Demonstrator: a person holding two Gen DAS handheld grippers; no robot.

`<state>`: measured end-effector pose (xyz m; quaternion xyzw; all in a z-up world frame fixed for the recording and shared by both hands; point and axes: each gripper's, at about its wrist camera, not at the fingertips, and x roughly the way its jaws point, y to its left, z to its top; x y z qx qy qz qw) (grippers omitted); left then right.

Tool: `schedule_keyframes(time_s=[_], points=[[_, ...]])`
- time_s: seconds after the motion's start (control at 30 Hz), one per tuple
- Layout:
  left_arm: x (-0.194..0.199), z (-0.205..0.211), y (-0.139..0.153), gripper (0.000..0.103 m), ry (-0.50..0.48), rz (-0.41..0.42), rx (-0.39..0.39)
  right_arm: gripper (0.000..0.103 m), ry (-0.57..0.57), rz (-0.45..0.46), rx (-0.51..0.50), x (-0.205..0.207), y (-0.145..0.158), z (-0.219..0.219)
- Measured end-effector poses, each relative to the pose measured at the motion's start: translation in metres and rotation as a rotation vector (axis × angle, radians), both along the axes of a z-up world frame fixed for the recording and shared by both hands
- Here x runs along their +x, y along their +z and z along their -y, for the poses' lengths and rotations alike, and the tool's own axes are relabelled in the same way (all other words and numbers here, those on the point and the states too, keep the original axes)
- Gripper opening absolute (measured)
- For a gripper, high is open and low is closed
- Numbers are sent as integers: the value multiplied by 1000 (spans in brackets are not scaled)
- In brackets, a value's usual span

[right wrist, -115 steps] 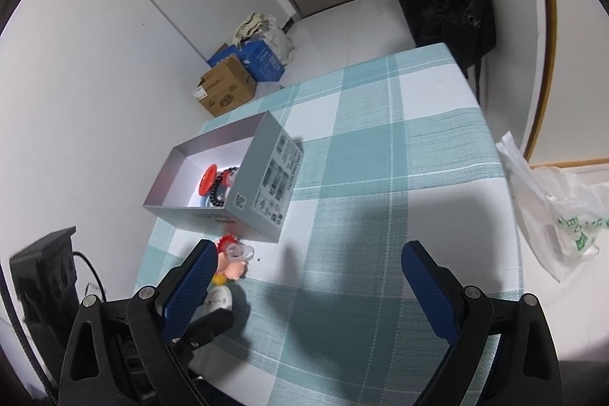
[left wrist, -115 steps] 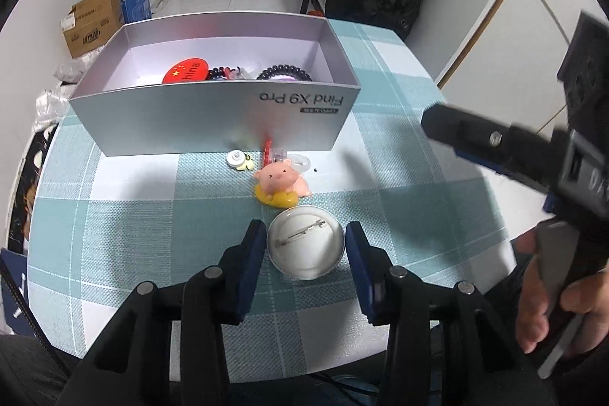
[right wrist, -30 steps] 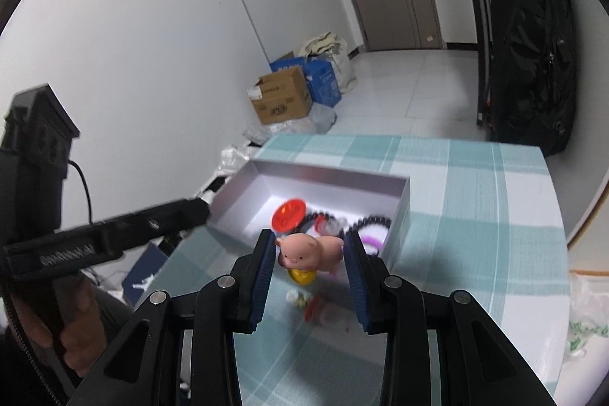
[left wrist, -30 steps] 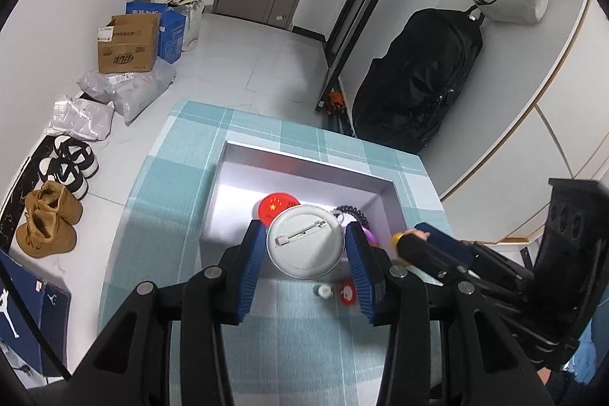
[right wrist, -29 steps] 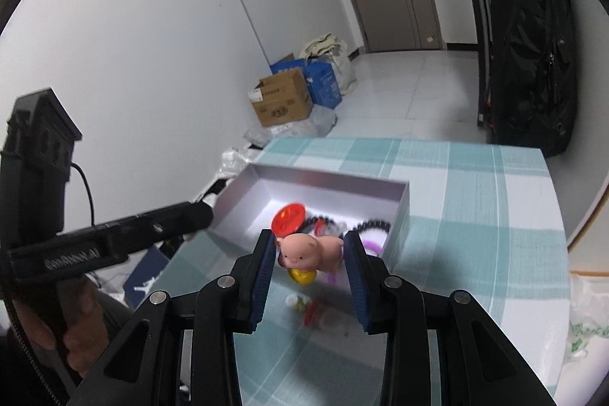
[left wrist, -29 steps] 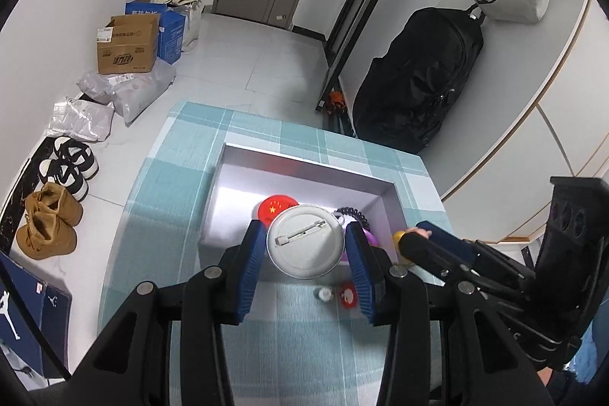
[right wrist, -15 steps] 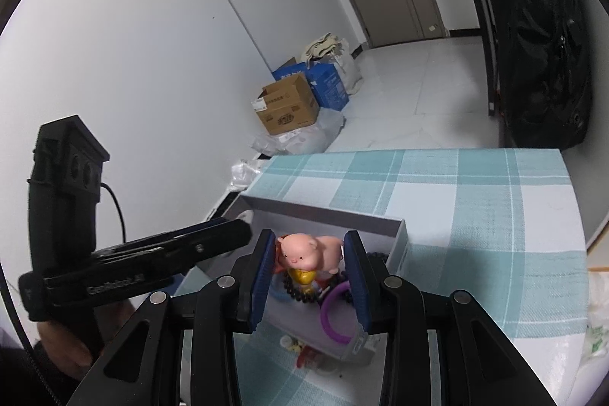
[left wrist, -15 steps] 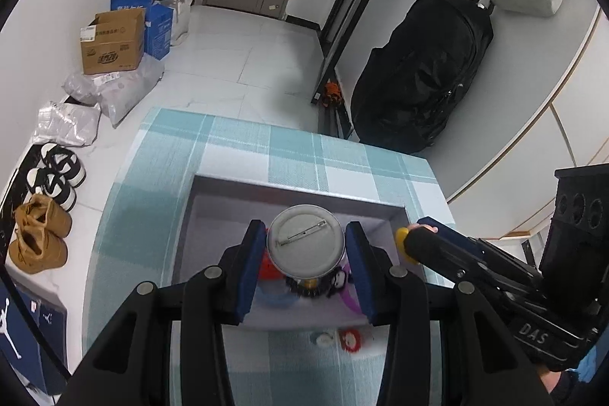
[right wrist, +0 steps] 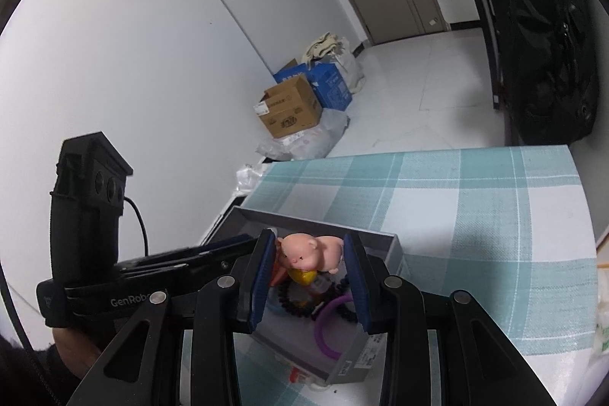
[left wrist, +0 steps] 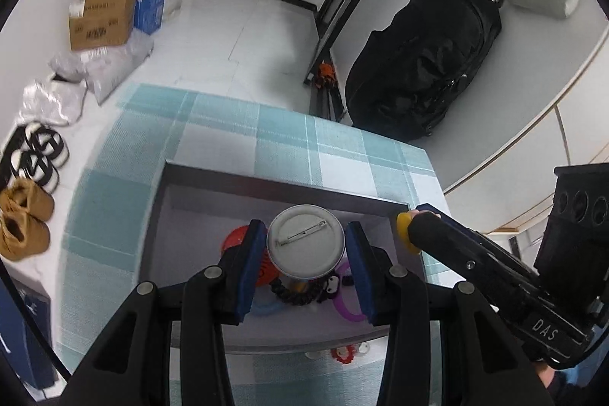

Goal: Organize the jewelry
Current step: 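Open both tools to release the badge and pig into the box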

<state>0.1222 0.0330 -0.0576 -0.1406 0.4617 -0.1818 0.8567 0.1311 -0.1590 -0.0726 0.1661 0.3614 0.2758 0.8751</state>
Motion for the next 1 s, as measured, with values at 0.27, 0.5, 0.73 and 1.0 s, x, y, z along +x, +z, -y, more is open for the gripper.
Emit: schedule_keyframes(time_s=[0.27,0.5,0.73,1.0], points=[[5,2,-3,38,-37,-49,-60,38,-12,-28,-28,1,-6,-3],[-1,0,2,57,-33,-17,-61,55,-43,-20,6,-2,-2,9],[-4,-1,1,57,6,-3,-24,63,-62,-7,12,-5,-1,14],[-21,-1,8,58,19,52,27,69,-57,3,-6,-13,-1,13]])
